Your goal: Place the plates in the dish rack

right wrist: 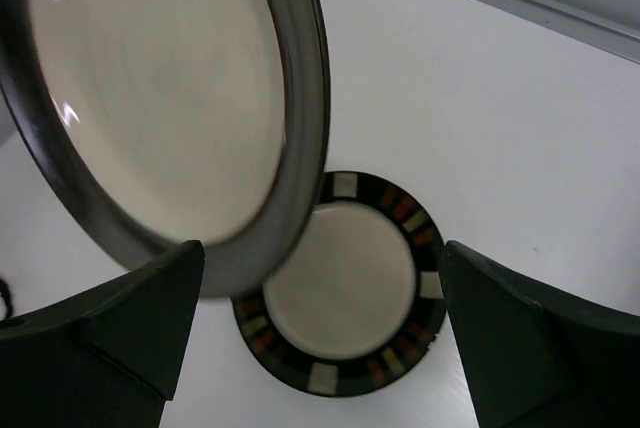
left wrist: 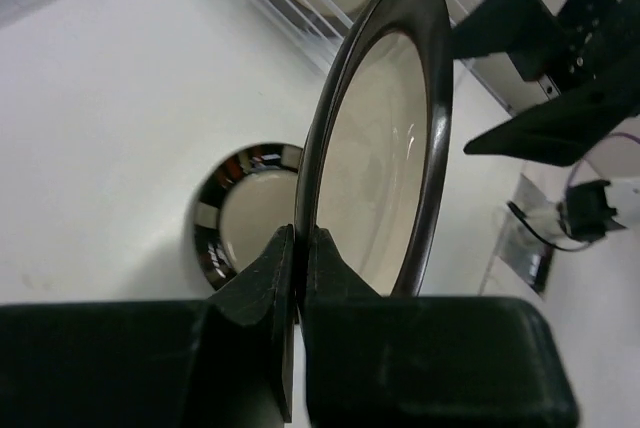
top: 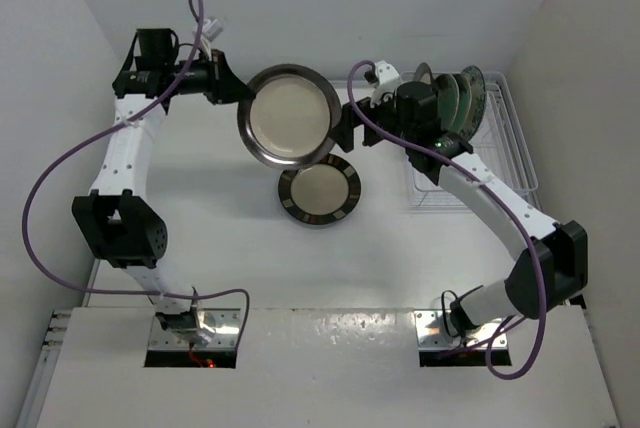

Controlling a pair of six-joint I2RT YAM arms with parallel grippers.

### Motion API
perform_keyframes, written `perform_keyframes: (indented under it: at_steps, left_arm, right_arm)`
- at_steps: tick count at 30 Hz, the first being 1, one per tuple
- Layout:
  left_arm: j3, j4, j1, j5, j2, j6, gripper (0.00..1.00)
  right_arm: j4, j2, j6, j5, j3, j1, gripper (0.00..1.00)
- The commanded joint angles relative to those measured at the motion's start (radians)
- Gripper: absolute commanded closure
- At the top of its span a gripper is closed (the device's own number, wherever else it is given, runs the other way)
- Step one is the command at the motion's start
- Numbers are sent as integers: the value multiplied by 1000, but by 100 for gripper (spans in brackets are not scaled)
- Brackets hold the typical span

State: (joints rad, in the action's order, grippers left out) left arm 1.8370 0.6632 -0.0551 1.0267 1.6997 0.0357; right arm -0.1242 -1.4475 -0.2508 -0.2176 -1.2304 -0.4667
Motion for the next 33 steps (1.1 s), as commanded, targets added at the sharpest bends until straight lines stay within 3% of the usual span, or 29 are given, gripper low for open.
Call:
perform_keyframes:
  at_steps: [1, 7, 10, 13, 14, 15, 16, 17, 18, 20, 26, 27, 28, 30, 32, 33]
  left_arm:
    - [-22, -48, 15, 150, -48, 26, 100]
    - [-36, -48, 35, 257, -58, 16, 100]
    - [-36, -48, 35, 294, -58, 16, 100]
    - [-36, -48, 44, 328, -58, 7, 100]
    - [-36, -57, 44, 328, -58, 7, 100]
    - [-47, -57, 44, 337, -58, 7, 100]
    - [-47, -57, 44, 337, -58, 7, 100]
    - [-47, -57, 44, 337, -58, 7, 100]
    - [-57, -57, 44, 337, -58, 7, 100]
    - [-58, -57, 44, 337, -58, 7, 100]
    - [-67, -57, 44, 231, -68, 7, 100]
    - [-67, -57, 44, 217, -68, 7, 93]
    - [-76, -57, 44, 179, -68, 7, 55]
    - [-76, -66, 44, 133, -68, 16, 21]
    - [-76, -66, 44, 40, -68, 16, 0]
    - [-76, -66, 44, -8, -68, 30, 0]
  right_arm:
    - [204, -1, -122, -106, 29, 7, 0]
    - [261, -46, -189, -94, 52, 5, 0]
    - [273, -82, -228, -109, 40, 5, 5]
    - [336, -103, -286, -204, 40, 5, 27]
    - [350, -112, -313, -218, 40, 7, 42]
    - [389, -117, -321, -248, 40, 5, 63]
    - [399, -117, -329, -249, 40, 3, 64]
    - [408, -117, -335, -273, 39, 7, 81]
    - [422, -117, -343, -276, 40, 5, 91]
    - [443, -103, -344, -275, 54, 3, 100]
    - [416, -33, -288, -211, 85, 3, 100]
    - [407, -16, -272, -186, 85, 2, 100]
    - [388, -11, -269, -177, 83, 5, 100]
    - [358, 12, -263, -110, 80, 5, 100]
    - [328, 32, -260, -69, 68, 10, 100]
    - [311, 47, -255, -2, 60, 13, 100]
